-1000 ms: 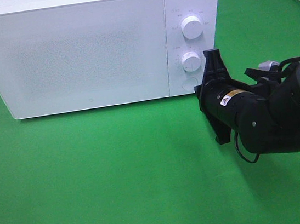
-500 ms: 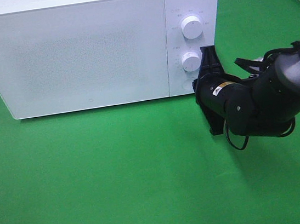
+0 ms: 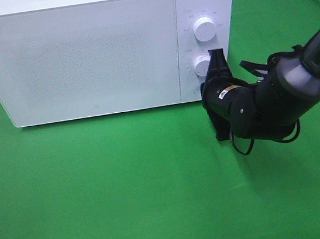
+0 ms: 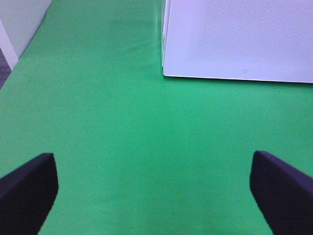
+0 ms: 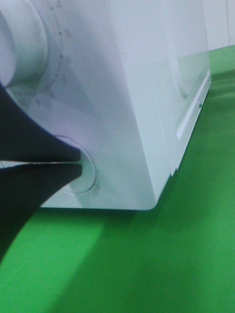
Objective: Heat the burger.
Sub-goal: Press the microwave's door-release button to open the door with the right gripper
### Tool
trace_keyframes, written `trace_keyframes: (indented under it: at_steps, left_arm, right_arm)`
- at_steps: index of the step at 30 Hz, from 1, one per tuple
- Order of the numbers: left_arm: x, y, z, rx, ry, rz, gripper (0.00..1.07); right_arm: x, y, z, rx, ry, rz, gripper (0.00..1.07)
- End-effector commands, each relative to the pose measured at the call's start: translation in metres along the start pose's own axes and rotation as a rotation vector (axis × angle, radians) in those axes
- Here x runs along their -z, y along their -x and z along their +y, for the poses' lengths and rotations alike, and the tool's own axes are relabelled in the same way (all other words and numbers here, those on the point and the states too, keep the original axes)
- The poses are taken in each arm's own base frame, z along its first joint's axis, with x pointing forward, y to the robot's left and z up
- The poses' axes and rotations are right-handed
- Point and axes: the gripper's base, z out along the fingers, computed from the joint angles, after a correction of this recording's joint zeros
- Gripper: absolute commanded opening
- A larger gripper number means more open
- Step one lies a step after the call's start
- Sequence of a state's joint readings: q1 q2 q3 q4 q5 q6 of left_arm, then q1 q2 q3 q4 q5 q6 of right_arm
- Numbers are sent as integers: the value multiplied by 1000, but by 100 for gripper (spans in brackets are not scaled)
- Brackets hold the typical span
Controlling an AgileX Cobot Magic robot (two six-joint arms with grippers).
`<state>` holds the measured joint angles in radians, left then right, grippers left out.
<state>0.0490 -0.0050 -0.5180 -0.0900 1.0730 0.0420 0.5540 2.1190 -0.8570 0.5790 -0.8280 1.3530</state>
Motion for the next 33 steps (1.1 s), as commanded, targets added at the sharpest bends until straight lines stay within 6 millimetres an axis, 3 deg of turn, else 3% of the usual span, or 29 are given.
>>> trace_keyframes:
  at_steps: [1, 11, 22, 33]
  left_arm:
    - [1, -1, 0, 3, 5, -13, 100]
    - [1, -1, 0, 3, 5, -13, 100]
    - [1, -1, 0, 3, 5, -13, 100]
    - [0, -1, 0, 4, 5, -6, 100]
  right_arm:
    - [-6, -2, 8, -21, 31, -3, 0]
    - [-12, 2, 14, -25, 111, -67, 0]
    - [-15, 0, 46, -36, 328, -114, 0]
    - [-25, 11, 61, -24, 459, -182, 0]
